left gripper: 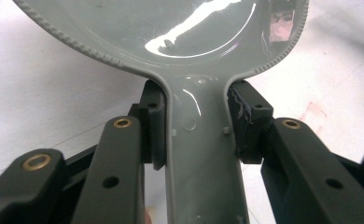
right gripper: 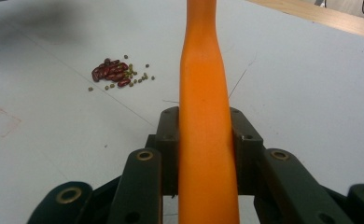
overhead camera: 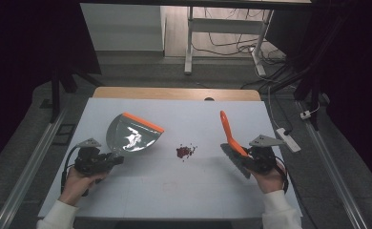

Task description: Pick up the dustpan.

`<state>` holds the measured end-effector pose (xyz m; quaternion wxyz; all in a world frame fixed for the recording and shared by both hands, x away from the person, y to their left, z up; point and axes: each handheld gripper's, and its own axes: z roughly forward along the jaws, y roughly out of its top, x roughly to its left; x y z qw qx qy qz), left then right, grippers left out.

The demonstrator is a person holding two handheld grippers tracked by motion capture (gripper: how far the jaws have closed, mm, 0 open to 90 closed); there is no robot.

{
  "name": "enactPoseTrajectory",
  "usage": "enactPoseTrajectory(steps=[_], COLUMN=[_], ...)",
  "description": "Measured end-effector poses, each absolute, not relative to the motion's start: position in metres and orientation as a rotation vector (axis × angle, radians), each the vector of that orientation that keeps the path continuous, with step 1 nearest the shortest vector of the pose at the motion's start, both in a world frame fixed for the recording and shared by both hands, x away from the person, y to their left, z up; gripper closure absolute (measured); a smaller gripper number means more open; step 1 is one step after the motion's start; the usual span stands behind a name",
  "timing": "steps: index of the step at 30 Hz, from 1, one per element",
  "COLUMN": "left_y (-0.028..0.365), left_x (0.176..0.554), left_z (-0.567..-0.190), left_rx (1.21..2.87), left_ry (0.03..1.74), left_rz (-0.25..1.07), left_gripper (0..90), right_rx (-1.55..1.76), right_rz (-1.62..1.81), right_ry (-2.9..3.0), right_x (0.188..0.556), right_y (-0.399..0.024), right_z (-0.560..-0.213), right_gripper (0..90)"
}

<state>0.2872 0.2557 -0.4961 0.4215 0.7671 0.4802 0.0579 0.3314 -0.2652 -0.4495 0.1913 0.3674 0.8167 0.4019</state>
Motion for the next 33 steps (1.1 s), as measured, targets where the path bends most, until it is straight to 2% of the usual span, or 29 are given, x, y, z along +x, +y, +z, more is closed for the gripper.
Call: enactPoseTrajectory(steps=[33], left_y=[0.242], left_x=[0.291], left_z=[-0.496], left_rx=[2.055], left_ry=[0.953], left_rz=[0.106], left_gripper=[61.4], right_rx=[1.014], right_rz=[1.141], right_ry=[2.287], right_x=[0.352], right_y=[-0.236], right_z=[-0.447], right_gripper=[70.0])
